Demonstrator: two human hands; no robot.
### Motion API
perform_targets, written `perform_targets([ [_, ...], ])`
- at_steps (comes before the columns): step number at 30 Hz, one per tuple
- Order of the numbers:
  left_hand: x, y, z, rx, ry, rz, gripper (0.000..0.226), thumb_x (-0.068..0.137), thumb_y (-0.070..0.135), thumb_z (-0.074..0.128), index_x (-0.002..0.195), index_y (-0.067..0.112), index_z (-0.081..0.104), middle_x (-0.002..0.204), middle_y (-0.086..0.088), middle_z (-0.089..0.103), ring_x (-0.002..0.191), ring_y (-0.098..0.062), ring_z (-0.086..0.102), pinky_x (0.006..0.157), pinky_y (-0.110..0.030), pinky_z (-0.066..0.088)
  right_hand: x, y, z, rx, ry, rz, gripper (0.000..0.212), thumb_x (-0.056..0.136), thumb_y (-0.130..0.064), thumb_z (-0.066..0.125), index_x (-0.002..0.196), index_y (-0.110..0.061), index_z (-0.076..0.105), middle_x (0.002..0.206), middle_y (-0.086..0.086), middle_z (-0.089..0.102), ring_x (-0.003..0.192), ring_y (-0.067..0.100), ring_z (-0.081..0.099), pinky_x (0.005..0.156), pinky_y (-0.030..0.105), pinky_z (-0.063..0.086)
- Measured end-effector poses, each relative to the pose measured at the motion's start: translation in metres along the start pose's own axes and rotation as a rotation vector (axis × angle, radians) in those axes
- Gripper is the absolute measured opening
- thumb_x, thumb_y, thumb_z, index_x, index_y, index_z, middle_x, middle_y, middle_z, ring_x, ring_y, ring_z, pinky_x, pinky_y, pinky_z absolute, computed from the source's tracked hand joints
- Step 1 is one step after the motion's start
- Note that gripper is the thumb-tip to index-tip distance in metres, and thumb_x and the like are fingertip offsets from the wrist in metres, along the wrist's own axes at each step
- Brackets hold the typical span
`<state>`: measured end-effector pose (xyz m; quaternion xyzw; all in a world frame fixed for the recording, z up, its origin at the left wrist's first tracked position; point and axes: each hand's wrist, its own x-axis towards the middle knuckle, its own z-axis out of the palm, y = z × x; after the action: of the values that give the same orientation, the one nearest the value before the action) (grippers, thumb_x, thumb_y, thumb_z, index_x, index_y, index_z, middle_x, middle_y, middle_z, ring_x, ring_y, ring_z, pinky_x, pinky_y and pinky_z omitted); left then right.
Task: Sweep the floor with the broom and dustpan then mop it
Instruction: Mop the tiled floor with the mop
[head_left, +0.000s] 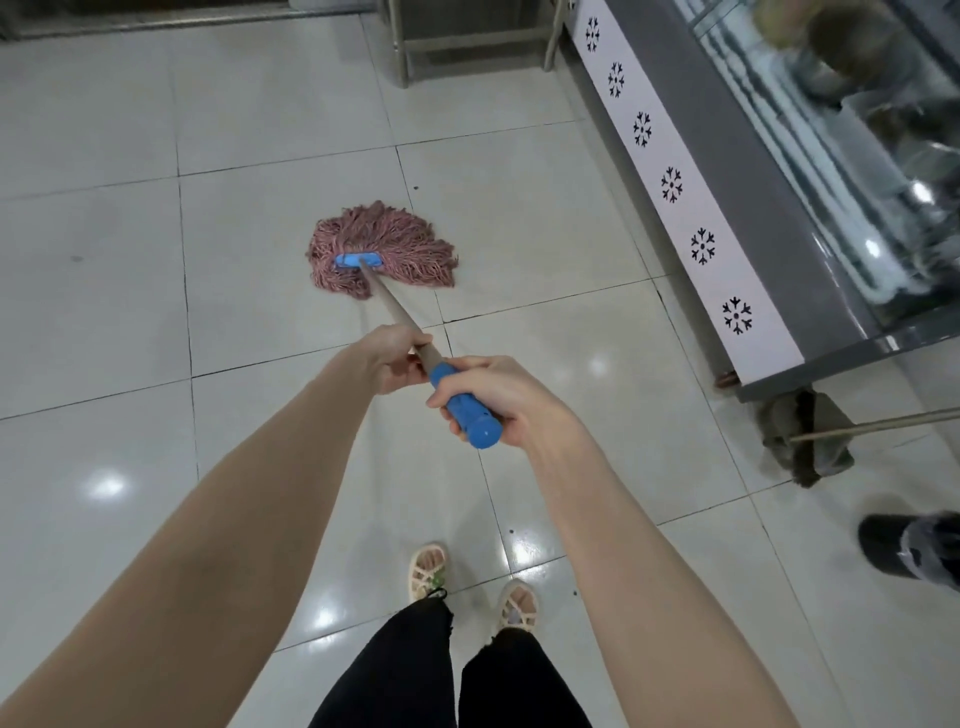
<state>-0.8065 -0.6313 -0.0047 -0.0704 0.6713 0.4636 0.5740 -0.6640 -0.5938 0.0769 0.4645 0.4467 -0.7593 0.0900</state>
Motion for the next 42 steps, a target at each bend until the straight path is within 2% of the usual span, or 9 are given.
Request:
perform_targets([
  [2, 0.001, -0.008, 0.002, -0.033, 0.007, 0.010, 0.015, 0.099, 0.004, 0.042, 0.084, 0.000, 0.043, 0.101, -0.020, 0.052, 0.099, -0.033, 0.061, 0.080, -0.037, 0.055, -0.005, 0.006, -0.003, -0.003, 0.006, -0.005, 0.039, 0.077, 0.011, 0.063, 0.114, -0.001, 0.061, 0.063, 0.010, 0.054, 0.038, 0.014, 0.049, 0.039, 0.017, 0.042],
  [4, -0.001, -0.020, 0.015, -0.033, -0.001, 0.015, 0.012, 0.099, 0.004, 0.043, 0.088, -0.002, 0.045, 0.105, -0.021, 0.052, 0.106, -0.035, 0.060, 0.084, -0.041, 0.053, -0.014, 0.015, -0.014, -0.008, 0.030, -0.018, 0.036, 0.078, 0.011, 0.061, 0.112, -0.001, 0.061, 0.061, 0.009, 0.053, 0.037, 0.012, 0.048, 0.038, 0.016, 0.041],
  [8, -0.014, -0.045, 0.060, -0.025, -0.033, 0.045, 0.013, 0.098, 0.004, 0.045, 0.087, -0.002, 0.048, 0.085, -0.016, 0.053, 0.078, -0.027, 0.060, 0.074, -0.036, 0.051, -0.040, 0.037, -0.051, -0.006, 0.110, -0.003, 0.034, 0.078, 0.010, 0.059, 0.111, -0.001, 0.062, 0.060, 0.009, 0.051, 0.033, 0.011, 0.046, 0.035, 0.014, 0.038],
  [12, -0.033, -0.081, 0.128, -0.102, -0.093, 0.037, 0.016, 0.098, 0.004, 0.046, 0.083, -0.001, 0.047, 0.080, -0.015, 0.052, 0.070, -0.025, 0.059, 0.052, -0.033, 0.056, -0.083, 0.064, -0.104, -0.004, 0.186, -0.007, 0.033, 0.079, 0.011, 0.059, 0.110, 0.000, 0.062, 0.061, 0.010, 0.050, 0.030, 0.010, 0.045, 0.033, 0.013, 0.035],
  [19, -0.068, -0.138, 0.238, -0.134, -0.221, 0.003, 0.015, 0.098, 0.005, 0.046, 0.085, -0.001, 0.047, 0.084, -0.017, 0.053, 0.074, -0.027, 0.060, 0.069, -0.038, 0.053, -0.158, 0.109, -0.188, -0.010, 0.300, 0.000, 0.027, 0.078, 0.010, 0.059, 0.102, -0.002, 0.059, 0.060, 0.011, 0.048, 0.029, 0.011, 0.043, 0.032, 0.013, 0.034],
  [23, -0.093, -0.157, 0.284, -0.053, -0.217, 0.014, 0.017, 0.098, 0.007, 0.049, 0.081, 0.003, 0.048, 0.075, -0.011, 0.050, 0.060, -0.018, 0.056, 0.044, -0.025, 0.052, -0.190, 0.127, -0.216, 0.054, 0.330, -0.034, 0.017, 0.077, 0.010, 0.058, 0.090, -0.001, 0.058, 0.060, 0.011, 0.049, 0.030, 0.011, 0.044, 0.033, 0.013, 0.035],
  [27, -0.096, -0.150, 0.287, -0.035, -0.179, 0.019, 0.018, 0.097, 0.010, 0.050, 0.080, 0.004, 0.047, 0.064, -0.006, 0.045, 0.041, -0.012, 0.053, 0.037, -0.021, 0.047, -0.188, 0.123, -0.219, 0.102, 0.283, -0.086, 0.013, 0.075, 0.012, 0.060, 0.075, -0.001, 0.059, 0.058, 0.009, 0.052, 0.037, 0.013, 0.048, 0.035, 0.014, 0.038],
  [32, -0.082, -0.128, 0.290, -0.044, -0.175, 0.023, 0.017, 0.098, 0.009, 0.049, 0.082, 0.004, 0.047, 0.075, -0.010, 0.050, 0.065, -0.016, 0.052, 0.043, -0.022, 0.053, -0.174, 0.101, -0.231, 0.099, 0.250, -0.094, 0.012, 0.075, 0.011, 0.061, 0.074, -0.001, 0.060, 0.050, 0.005, 0.057, 0.039, 0.014, 0.049, 0.037, 0.015, 0.039],
  [42, 0.009, -0.042, 0.270, -0.051, -0.149, 0.015, 0.015, 0.099, 0.013, 0.047, 0.087, 0.004, 0.048, 0.080, -0.011, 0.053, 0.065, -0.018, 0.056, 0.038, -0.019, 0.047, -0.081, 0.021, -0.234, 0.110, 0.196, -0.063, 0.024, 0.078, 0.012, 0.063, 0.097, -0.003, 0.063, 0.062, 0.009, 0.054, 0.036, 0.011, 0.048, 0.037, 0.015, 0.040],
])
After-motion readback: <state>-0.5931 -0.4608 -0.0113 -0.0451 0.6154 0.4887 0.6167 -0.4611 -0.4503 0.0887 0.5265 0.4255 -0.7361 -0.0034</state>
